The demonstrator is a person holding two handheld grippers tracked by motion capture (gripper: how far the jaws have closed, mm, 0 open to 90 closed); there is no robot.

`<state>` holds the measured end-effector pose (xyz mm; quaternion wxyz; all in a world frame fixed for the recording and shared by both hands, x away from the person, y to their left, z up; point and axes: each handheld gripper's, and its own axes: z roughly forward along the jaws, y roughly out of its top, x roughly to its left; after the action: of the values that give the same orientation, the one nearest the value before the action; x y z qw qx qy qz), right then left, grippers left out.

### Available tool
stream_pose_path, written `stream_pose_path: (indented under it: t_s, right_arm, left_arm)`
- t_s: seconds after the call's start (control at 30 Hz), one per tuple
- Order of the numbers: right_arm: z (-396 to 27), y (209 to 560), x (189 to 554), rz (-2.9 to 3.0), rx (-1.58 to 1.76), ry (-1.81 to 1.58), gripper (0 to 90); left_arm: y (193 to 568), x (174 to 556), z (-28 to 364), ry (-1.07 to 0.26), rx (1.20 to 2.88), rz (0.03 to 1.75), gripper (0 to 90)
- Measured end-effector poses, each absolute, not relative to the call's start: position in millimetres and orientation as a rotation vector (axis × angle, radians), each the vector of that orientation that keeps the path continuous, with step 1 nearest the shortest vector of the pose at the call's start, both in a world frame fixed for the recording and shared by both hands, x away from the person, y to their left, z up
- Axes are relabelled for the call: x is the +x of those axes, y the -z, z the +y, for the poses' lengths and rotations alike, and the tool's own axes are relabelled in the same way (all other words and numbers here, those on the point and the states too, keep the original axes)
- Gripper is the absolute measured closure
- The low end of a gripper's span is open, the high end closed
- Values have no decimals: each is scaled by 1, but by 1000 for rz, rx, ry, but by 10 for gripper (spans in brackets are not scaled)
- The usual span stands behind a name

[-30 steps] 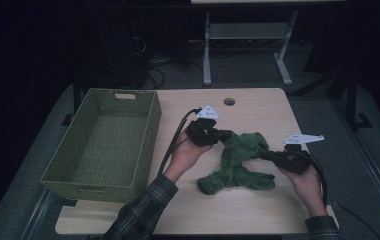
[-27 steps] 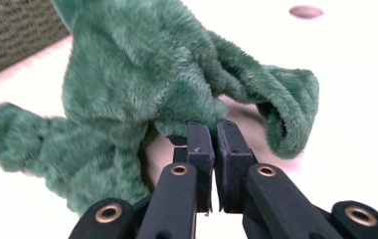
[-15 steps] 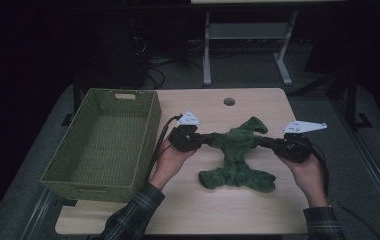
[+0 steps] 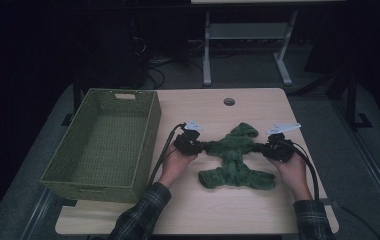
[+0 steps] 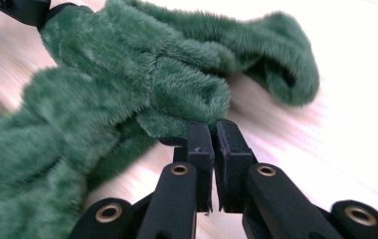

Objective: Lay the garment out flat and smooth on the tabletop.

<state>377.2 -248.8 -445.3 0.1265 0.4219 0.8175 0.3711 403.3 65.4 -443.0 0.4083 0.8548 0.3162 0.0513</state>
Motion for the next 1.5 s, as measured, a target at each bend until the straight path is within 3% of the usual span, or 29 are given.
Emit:
stream_pose_path:
  t_s: [0.23, 0.3, 0.4, 0.63, 0.93, 1.27, 1.43, 1.5]
  right_arm:
    - [-250, 458, 377, 2407, 1244, -1045, 844]
    - [-249, 458, 376, 2410, 1245, -1043, 772]
    - [-252, 452, 374, 2377, 1240, -1074, 662]
    - [-264, 430, 378, 2298, 1245, -1167, 632]
    - [-272, 433, 399, 2247, 1322, -1170, 636]
    - [-275, 437, 402, 2223, 1348, -1173, 619]
    - [-272, 438, 404, 2224, 1357, -1169, 607]
    - [-269, 440, 405, 2227, 1356, -1166, 607]
  left_arm:
    - [456, 407, 58, -109, 2187, 809, 882]
    - [454, 406, 58, -126, 2176, 812, 848]
    - [441, 404, 62, -159, 2139, 804, 722]
    - [403, 414, 52, -199, 2089, 735, 588]
    - [397, 452, -4, -153, 2119, 632, 563]
    - [423, 469, -41, -92, 2239, 607, 593]
    - [428, 471, -36, -82, 2281, 621, 867]
    - [425, 471, -31, -94, 2254, 636, 885]
